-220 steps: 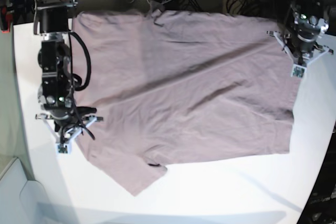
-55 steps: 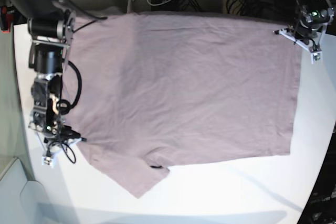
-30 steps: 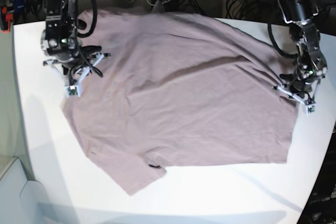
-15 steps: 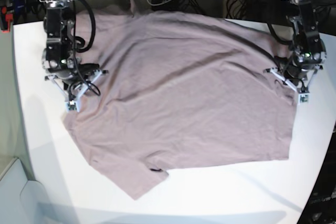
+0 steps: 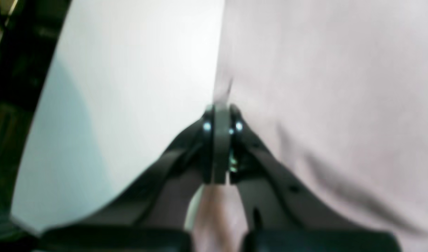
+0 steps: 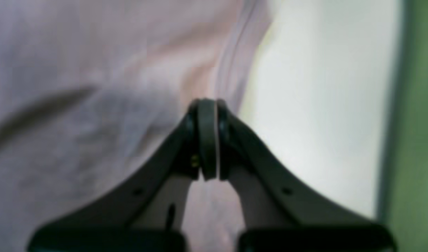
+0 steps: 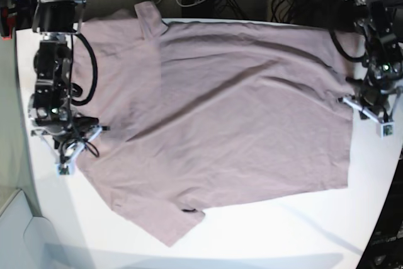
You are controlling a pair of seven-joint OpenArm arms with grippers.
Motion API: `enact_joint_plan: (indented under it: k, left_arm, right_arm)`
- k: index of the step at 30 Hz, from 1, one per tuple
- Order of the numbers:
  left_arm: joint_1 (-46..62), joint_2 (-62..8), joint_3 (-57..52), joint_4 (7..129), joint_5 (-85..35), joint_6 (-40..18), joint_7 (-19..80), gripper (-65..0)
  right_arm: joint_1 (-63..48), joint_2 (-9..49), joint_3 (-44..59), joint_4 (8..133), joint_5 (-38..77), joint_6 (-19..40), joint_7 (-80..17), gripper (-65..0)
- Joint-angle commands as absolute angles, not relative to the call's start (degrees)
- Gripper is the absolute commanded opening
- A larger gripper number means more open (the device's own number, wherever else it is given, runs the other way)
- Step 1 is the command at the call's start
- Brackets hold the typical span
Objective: Layout the t-shirt on the table in an organized manner, then fold the t-shirt properly
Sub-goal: 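Pull the shirt hem corner with the left gripper outward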
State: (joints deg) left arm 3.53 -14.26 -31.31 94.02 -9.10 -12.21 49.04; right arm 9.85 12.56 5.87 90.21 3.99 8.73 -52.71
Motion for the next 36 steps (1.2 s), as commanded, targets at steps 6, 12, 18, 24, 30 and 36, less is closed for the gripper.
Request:
enact_joint_plan:
  k: [6, 12, 18, 24, 30, 36]
  left_arm:
    - [-9.8, -15.5, -29.1, 80.0, -8.1, -11.7, 48.3, -64.8]
    - [-18.1, -16.5, -23.1, 65.5, -8.1, -11.6, 46.4, -64.8]
    - [-21.5, -17.0, -17.9, 51.8, -8.1, -11.1, 35.6, -64.8]
    - [-29.8, -19.9, -11.1, 34.0, -8.1, -11.0, 23.4, -64.8]
    - [-39.3, -22.0, -6.0, 25.2, -8.4, -11.0, 15.2, -64.8]
    - [-42.2, -21.4, -5.5, 31.5, -8.6, -11.0, 19.5, -64.8]
  right_arm:
    - [5.6, 13.1, 6.6, 103.0, 4.0, 8.5, -57.8, -65.0]
    - [-2.6, 10.9, 6.6, 109.7, 3.7, 8.5, -57.7, -65.0]
    - [-7.6, 10.9, 7.6, 111.9, 3.7, 8.5, -57.7, -65.0]
    - [-10.5, 10.9, 12.3, 112.0, 4.0, 8.5, -57.7, -65.0]
    - [-12.2, 10.9, 14.3, 112.0, 4.0, 8.6, -57.6, -65.0]
    - [-12.0, 8.5, 14.1, 112.0, 4.1, 8.6, -57.9, -65.0]
